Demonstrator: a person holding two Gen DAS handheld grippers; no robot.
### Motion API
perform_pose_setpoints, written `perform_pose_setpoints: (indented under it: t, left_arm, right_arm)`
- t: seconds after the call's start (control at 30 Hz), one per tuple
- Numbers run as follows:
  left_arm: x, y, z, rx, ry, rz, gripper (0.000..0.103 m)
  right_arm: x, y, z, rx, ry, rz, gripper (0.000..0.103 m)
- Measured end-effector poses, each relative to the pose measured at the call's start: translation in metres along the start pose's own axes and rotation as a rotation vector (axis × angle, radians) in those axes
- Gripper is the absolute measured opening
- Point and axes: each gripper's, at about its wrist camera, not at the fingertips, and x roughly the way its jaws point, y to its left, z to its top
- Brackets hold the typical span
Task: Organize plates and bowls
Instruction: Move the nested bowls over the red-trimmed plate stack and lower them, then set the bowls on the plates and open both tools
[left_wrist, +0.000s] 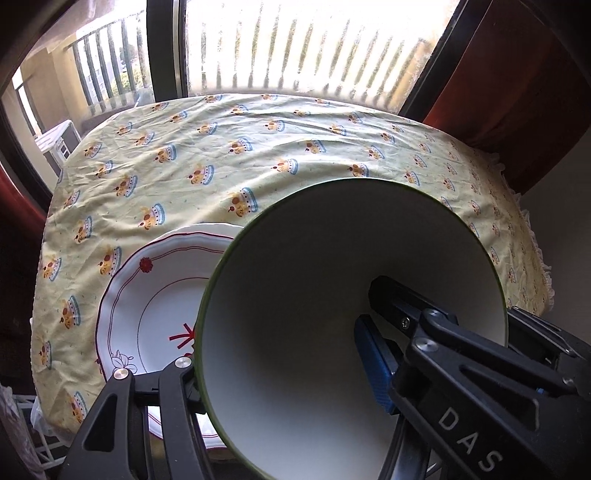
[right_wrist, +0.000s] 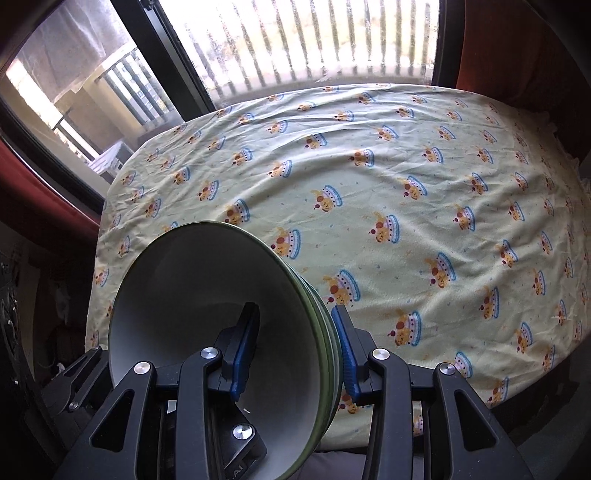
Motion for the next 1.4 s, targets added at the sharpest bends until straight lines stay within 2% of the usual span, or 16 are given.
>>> perform_pose_setpoints:
  t: [0.3,0.73,0.87,1.1,1.4]
  left_arm:
    - [-0.010,0.038,-0.001,-0.005,-0.017,0.031,0.064]
    - [-0.003,0.092,-0.006,-0.014,0.042,0.103,0.063]
    - [0.003,0.099,-0.007,-0.008,0.069,0.104,0.063]
    - [0.005,0.094,-0.004,0.033,0.053,0.115,0.063]
    - [0.009,0.096,-0.010,-0.032,0.028,0.082,0.067]
  right_arm:
    - [0.003,0.034,-0.003,0.007,-0.027,0.025,0.044]
    - [0.038,0.087,-0.012,0.022,0.039,0.103,0.044]
    - [0.048,0.092,-0.015,0.041,0.066,0.110,0.044]
    - [0.056,0.091,-0.013,0.056,0.078,0.085,0.044]
    - [0.059,0.090,-0.013,0.039,0.068,0.070,0.046]
